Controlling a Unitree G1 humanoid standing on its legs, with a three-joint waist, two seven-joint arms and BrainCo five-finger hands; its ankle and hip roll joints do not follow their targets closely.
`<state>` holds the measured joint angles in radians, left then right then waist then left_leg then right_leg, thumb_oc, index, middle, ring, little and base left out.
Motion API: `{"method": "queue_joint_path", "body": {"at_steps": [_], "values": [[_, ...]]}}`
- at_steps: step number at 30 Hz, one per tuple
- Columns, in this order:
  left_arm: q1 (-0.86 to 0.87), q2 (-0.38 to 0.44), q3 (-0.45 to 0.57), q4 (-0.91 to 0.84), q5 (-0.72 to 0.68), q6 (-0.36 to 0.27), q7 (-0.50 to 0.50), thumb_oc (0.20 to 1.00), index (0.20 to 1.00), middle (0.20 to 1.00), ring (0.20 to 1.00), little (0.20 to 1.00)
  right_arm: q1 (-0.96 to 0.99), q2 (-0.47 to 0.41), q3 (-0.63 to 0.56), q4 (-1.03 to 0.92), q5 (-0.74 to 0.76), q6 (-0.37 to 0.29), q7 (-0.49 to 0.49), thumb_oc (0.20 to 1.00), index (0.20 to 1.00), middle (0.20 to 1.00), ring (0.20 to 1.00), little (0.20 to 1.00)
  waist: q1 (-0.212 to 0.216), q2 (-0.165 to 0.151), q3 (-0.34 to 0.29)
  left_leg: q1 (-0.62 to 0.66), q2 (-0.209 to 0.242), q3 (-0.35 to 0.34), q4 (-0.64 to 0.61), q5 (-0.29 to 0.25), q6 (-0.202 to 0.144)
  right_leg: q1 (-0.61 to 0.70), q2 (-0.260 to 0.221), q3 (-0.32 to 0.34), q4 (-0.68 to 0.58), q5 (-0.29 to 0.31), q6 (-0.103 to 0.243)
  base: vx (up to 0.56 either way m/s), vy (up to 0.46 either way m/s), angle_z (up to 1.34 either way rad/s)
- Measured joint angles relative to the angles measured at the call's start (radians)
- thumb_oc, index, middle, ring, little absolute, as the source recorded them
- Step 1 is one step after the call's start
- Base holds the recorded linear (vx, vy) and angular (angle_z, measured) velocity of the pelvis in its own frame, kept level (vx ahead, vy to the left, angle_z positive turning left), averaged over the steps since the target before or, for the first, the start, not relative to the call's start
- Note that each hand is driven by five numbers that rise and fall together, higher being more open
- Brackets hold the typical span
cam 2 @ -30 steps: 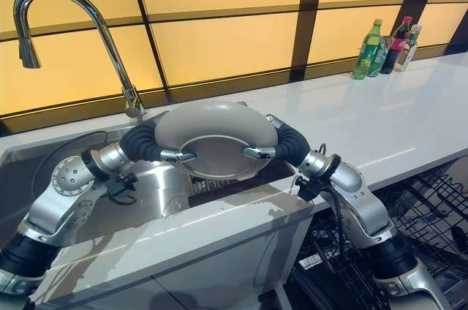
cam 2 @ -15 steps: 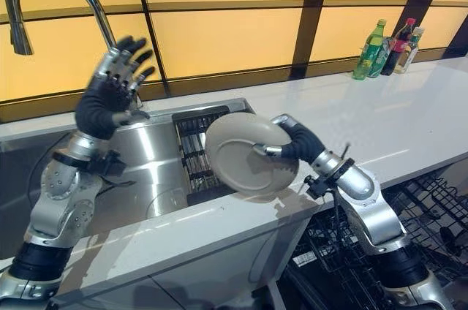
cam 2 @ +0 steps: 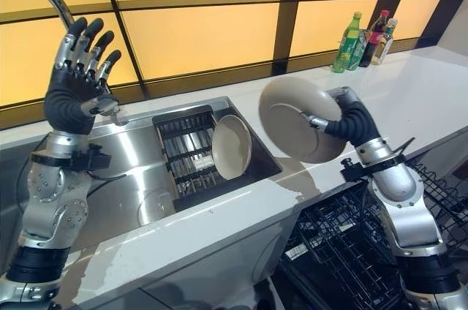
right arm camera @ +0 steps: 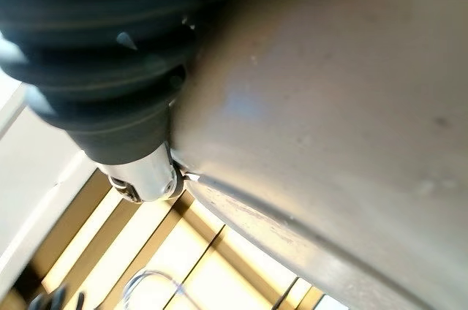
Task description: Pick up plates and place into dishwasher.
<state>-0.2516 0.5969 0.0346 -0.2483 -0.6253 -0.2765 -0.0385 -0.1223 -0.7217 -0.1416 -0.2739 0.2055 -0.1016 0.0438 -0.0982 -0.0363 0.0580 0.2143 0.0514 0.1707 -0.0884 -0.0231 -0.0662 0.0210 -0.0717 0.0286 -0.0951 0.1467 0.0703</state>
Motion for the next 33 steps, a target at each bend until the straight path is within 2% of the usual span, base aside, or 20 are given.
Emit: {"method": "queue_joint_path", "body": {"at_steps": [2,8,11,12,14,19,24,28,29,30,33], "values": [[0.003,0.0,0.022,0.0,-0.001,0.009,0.002,1.0,1.0,1.0,1.0,1.0,0.038,0.0,-0.044,-0.001,-0.02,-0.005,-0.049,0.2,0.2,0.2,0.2,0.2,-0.007,0.0,0.0,0.001,-0.002,0.017,0.0,-0.003,-0.002,-0.007,0.004,0.019,0.0,0.001,0.0,0.0,0.014,-0.19],[0.018,0.0,0.079,0.003,-0.047,0.024,0.048,1.0,1.0,1.0,1.0,1.0,0.12,0.009,-0.137,0.001,-0.039,-0.01,-0.145,0.2,0.2,0.2,0.2,0.2,-0.085,0.01,0.003,0.005,-0.008,0.061,-0.004,-0.013,0.004,-0.025,0.005,0.068,0.002,0.006,0.009,0.0,0.056,-0.23],[0.018,-0.001,0.079,0.005,-0.057,0.028,0.074,1.0,1.0,1.0,1.0,1.0,0.157,0.01,-0.164,0.005,-0.041,-0.011,-0.162,0.2,0.2,0.2,0.2,0.2,-0.136,0.021,0.011,0.022,-0.013,0.092,-0.002,-0.024,0.008,-0.025,0.006,0.094,0.001,0.009,0.014,-0.01,0.009,-0.3],[0.018,-0.001,0.081,0.005,-0.057,0.029,0.081,1.0,1.0,1.0,1.0,1.0,0.176,0.013,-0.183,0.006,-0.041,-0.011,-0.162,0.2,0.2,0.2,0.2,0.2,-0.135,0.026,0.014,0.025,-0.015,0.103,-0.004,-0.026,0.009,-0.027,0.006,0.103,0.0,0.01,0.016,-0.01,-0.02,-0.29],[0.02,-0.001,0.085,0.005,-0.057,0.035,0.09,1.0,1.0,1.0,1.0,1.0,0.228,0.023,-0.224,0.018,-0.04,-0.011,-0.162,0.2,0.2,0.2,0.2,0.2,-0.162,0.028,0.019,0.028,-0.018,0.116,-0.002,-0.029,0.01,-0.031,0.005,0.114,0.0,0.01,0.019,-0.01,-0.03,-0.23],[0.039,-0.005,0.108,0.006,-0.065,0.04,0.089,1.0,1.0,1.0,1.0,1.0,0.315,0.086,-0.279,0.067,-0.036,-0.011,-0.147,0.2,0.2,0.2,0.2,0.2,-0.183,0.027,0.041,0.035,-0.018,0.168,0.0,-0.035,0.006,-0.055,0.004,0.114,0.0,0.014,0.024,-0.05,-0.072,-0.32],[0.04,-0.01,0.106,0.043,-0.065,0.048,0.087,1.0,1.0,1.0,1.0,1.0,0.321,0.09,-0.279,0.173,-0.034,0.001,-0.092,0.2,0.2,0.2,0.2,0.2,-0.184,0.028,0.074,0.035,-0.01,0.21,0.0,-0.038,0.001,-0.08,0.003,0.09,0.0,0.016,0.027,0.0,-0.103,-0.26],[0.044,-0.013,0.106,0.058,-0.065,0.053,0.069,1.0,1.0,1.0,1.0,1.0,0.322,0.09,-0.268,0.222,-0.004,0.065,0.007,0.2,0.2,0.2,0.2,0.2,-0.182,0.038,0.082,0.037,0.002,0.205,0.0,-0.042,-0.005,-0.079,0.015,0.081,0.0,0.021,0.028,0.04,-0.143,-0.04],[0.044,-0.02,0.106,0.058,-0.065,0.054,0.065,1.0,1.0,1.0,1.0,1.0,0.321,0.09,-0.255,0.235,0.004,0.075,0.026,0.2,0.2,0.2,0.2,0.2,-0.181,0.038,0.082,0.037,0.002,0.2,0.0,-0.042,-0.006,-0.078,0.017,0.073,0.0,0.029,0.019,0.04,-0.142,0.1],[0.044,-0.031,0.106,0.061,-0.065,0.054,0.061,1.0,1.0,1.0,1.0,1.0,0.321,0.084,-0.239,0.244,0.012,0.088,0.045,0.2,0.2,0.2,0.2,0.2,-0.179,0.037,0.082,0.037,0.001,0.187,0.0,-0.043,-0.008,-0.076,0.017,0.07,0.0,0.041,0.007,0.04,-0.14,0.09],[0.044,-0.04,0.105,0.081,-0.065,0.058,0.053,1.0,1.0,1.0,1.0,1.0,0.3,0.08,-0.184,0.292,0.027,0.111,0.085,0.2,0.2,0.2,0.2,0.2,-0.152,0.042,0.089,0.034,0.003,0.144,0.0,-0.046,-0.011,-0.076,0.019,0.067,0.0,0.042,0.004,0.04,-0.135,0.03]]}}
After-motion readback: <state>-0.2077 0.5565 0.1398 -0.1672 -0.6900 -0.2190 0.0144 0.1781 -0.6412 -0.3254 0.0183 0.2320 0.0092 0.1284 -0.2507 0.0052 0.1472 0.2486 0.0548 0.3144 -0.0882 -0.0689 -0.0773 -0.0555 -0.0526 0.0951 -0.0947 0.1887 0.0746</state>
